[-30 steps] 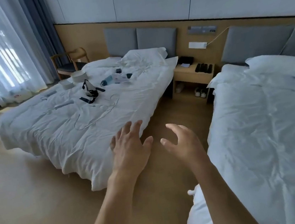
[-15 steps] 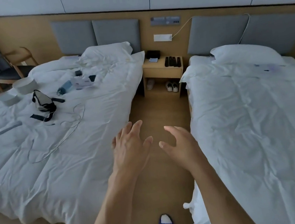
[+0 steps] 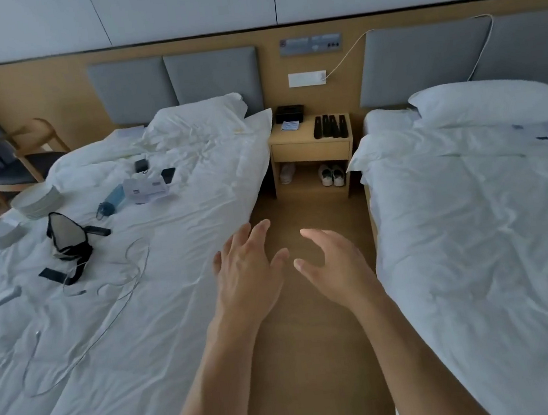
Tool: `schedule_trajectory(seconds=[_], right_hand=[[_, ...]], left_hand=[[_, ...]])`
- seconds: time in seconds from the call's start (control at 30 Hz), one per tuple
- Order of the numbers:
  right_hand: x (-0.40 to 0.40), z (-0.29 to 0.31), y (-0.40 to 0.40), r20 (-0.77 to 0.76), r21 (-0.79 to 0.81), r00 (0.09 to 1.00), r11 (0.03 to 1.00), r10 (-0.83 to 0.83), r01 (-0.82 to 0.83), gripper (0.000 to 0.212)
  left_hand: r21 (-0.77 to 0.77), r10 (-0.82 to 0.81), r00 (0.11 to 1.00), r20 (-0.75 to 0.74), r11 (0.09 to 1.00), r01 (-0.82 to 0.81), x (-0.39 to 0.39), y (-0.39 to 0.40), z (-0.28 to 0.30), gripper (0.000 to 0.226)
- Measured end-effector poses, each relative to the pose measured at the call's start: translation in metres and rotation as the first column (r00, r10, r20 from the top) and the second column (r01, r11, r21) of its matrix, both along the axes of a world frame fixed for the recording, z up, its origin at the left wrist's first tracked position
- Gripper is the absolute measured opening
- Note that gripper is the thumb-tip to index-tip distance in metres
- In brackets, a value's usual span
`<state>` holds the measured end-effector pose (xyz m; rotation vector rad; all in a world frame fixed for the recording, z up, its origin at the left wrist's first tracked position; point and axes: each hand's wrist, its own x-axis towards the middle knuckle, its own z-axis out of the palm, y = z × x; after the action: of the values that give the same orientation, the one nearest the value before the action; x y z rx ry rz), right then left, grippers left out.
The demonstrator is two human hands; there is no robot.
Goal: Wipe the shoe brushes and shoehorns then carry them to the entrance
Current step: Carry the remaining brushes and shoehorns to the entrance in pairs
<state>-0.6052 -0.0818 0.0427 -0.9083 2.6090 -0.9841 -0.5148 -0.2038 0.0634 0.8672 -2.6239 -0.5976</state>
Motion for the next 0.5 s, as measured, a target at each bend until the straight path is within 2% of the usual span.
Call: schedule_trajectory(seconds=[0.3, 0.5], right_hand=[[-0.116, 0.0, -0.004, 0.024, -0.003, 0.986, 0.986, -0.165, 0.165, 0.058], [-0.202, -0.007, -0.033, 0.024, 0.016, 0.958, 0.959, -0.284, 0.284, 0.057]], left_hand=[[0.055, -0.169, 0.985, 0.043, 0.984, 0.167, -0.138, -0.029, -0.006, 0.059], [0.072, -0.285, 0.958, 0.022, 0.956, 0.283, -0.243, -0.068, -0.021, 0.06]])
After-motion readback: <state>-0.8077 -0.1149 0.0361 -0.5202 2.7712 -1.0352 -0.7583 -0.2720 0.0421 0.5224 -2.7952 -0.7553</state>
